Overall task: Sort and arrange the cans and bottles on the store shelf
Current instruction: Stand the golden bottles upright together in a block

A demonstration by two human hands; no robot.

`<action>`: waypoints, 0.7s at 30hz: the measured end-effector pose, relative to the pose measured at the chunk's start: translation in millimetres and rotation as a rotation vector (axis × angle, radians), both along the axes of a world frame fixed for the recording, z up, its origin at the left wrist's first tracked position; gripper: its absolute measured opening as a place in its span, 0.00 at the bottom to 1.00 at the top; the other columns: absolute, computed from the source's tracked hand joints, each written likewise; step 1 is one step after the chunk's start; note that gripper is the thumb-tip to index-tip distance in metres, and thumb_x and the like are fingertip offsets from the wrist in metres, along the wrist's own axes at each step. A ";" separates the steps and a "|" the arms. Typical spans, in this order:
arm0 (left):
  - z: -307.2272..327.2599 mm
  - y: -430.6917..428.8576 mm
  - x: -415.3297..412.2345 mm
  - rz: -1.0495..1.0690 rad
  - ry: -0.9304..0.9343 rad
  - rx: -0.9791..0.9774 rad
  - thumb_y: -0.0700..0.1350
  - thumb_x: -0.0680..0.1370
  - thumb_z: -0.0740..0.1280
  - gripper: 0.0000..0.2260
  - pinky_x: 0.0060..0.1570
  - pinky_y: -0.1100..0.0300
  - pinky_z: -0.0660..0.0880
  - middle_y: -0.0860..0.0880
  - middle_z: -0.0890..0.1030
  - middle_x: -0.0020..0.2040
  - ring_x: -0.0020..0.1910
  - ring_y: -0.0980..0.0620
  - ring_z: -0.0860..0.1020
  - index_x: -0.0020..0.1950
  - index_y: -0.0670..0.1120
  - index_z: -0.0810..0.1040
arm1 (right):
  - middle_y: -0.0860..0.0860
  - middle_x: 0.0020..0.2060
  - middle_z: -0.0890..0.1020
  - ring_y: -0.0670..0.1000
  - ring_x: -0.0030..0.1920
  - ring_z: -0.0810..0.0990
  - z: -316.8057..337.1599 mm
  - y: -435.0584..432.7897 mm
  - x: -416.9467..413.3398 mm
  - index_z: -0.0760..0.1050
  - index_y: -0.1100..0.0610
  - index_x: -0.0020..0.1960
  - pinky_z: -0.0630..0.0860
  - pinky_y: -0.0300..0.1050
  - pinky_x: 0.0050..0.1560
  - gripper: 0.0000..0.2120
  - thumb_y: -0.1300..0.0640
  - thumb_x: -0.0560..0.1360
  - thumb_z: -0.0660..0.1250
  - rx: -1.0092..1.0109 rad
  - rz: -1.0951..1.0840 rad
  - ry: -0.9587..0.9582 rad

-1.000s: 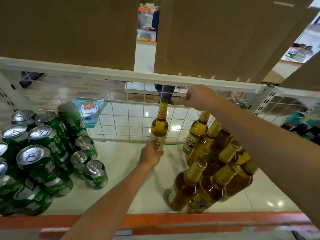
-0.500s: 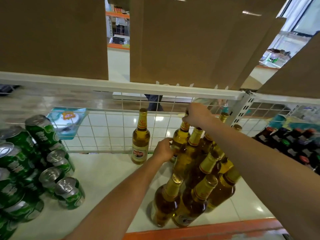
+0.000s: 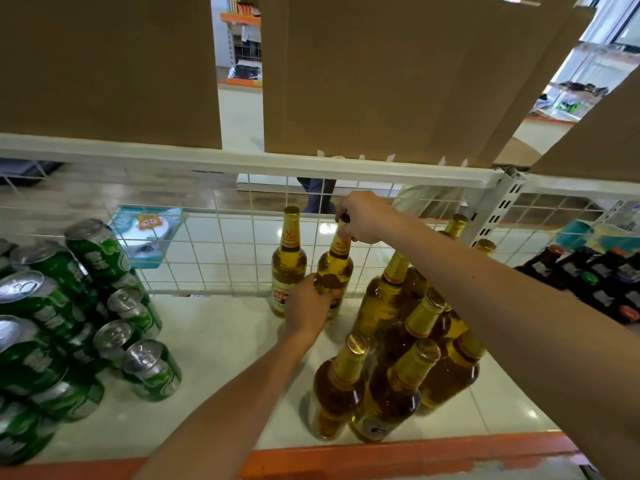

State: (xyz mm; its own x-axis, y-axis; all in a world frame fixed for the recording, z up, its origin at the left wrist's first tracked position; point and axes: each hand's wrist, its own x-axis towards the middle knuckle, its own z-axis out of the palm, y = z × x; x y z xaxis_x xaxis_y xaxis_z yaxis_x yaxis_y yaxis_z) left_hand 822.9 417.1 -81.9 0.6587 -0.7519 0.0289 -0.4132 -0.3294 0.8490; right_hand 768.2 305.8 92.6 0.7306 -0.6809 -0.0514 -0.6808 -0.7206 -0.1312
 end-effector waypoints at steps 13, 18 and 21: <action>-14.4 -2.8 -15.4 0.141 -0.029 -0.101 0.47 0.80 0.67 0.17 0.54 0.55 0.76 0.50 0.81 0.58 0.58 0.49 0.79 0.68 0.49 0.73 | 0.54 0.49 0.82 0.53 0.47 0.79 -5.6 -1.2 19.2 0.80 0.60 0.59 0.72 0.43 0.42 0.15 0.55 0.75 0.73 0.003 -0.043 -0.089; -15.2 3.6 -17.9 0.125 -0.045 -0.136 0.48 0.81 0.65 0.19 0.56 0.56 0.75 0.50 0.79 0.63 0.61 0.49 0.77 0.72 0.50 0.70 | 0.54 0.49 0.82 0.52 0.46 0.81 -4.4 -3.3 16.5 0.80 0.60 0.59 0.77 0.44 0.44 0.15 0.54 0.75 0.73 0.025 -0.045 -0.108; -13.0 8.5 -18.3 0.136 -0.053 -0.174 0.46 0.81 0.65 0.19 0.58 0.58 0.73 0.50 0.77 0.65 0.63 0.49 0.76 0.72 0.48 0.70 | 0.54 0.51 0.82 0.53 0.48 0.80 -6.8 -1.6 17.9 0.80 0.60 0.60 0.78 0.44 0.46 0.16 0.54 0.75 0.73 0.031 -0.042 -0.127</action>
State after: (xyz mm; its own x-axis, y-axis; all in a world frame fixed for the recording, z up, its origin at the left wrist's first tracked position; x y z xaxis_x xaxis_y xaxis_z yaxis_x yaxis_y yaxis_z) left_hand 804.6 425.5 -94.9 0.7475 -0.6373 0.1872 -0.4203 -0.2357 0.8762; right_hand 786.1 304.2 85.9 0.7033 -0.7106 0.0179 -0.6870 -0.6860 -0.2397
